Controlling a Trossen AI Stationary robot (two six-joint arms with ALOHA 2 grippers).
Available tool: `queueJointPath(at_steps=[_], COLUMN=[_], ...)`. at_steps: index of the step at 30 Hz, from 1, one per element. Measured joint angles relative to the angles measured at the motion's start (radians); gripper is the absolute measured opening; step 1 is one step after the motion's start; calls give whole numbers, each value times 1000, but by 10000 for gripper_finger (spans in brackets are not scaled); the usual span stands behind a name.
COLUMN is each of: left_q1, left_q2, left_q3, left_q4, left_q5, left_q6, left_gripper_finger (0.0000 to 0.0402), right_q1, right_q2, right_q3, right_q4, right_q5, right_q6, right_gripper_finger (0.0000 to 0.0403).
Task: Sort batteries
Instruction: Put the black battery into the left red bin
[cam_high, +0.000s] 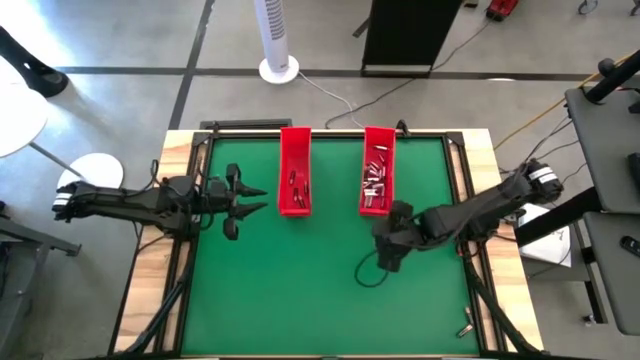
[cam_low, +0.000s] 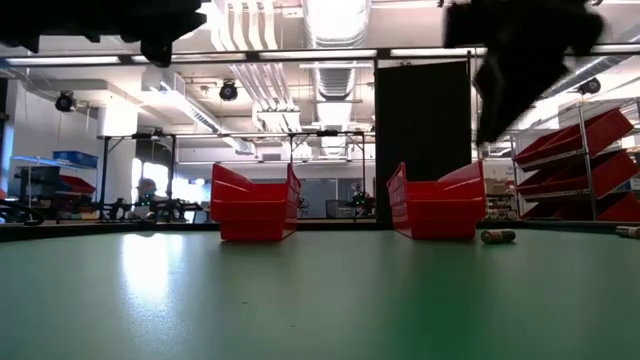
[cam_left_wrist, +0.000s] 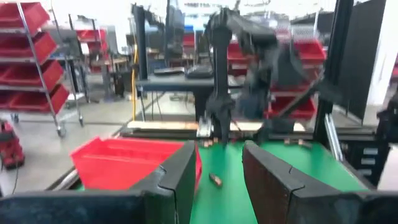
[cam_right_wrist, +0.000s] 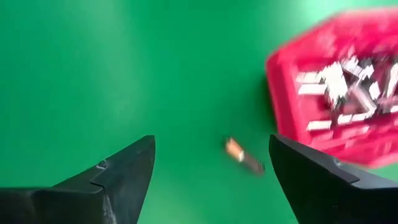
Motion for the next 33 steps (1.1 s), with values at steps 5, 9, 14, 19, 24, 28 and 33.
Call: queueJointPath(at_steps=[5, 9, 14, 19, 24, 28, 33], left_q1=[0, 1, 1, 1, 1, 1, 1], left_q2=[41, 70, 113, 145, 160, 167, 167], left_q3=[0, 0, 0, 0, 0, 0, 0], left_q4=[51, 54, 60, 68, 66, 66, 66], left_q5=[0, 0, -1, -84, -170, -176, -178], left_q6=[1, 47, 113, 131, 132, 139, 139], left_gripper_finger=[113, 113, 113, 113, 113, 113, 113], right_q1=[-29, -96, -179, -230, -246, -246, -246], right_q2=[16, 28, 72, 178, 276, 321, 319], right_q3=[-109, -125, -128, -111, -64, -36, -28], right_q4=[0, 3, 15, 14, -7, -57, -97], right_q5=[-36, -84, -165, -193, -184, -181, -200], right_q6=[-39, -137, -320, -463, -531, -587, -613], right_gripper_finger=[269, 239, 216, 204, 197, 184, 144])
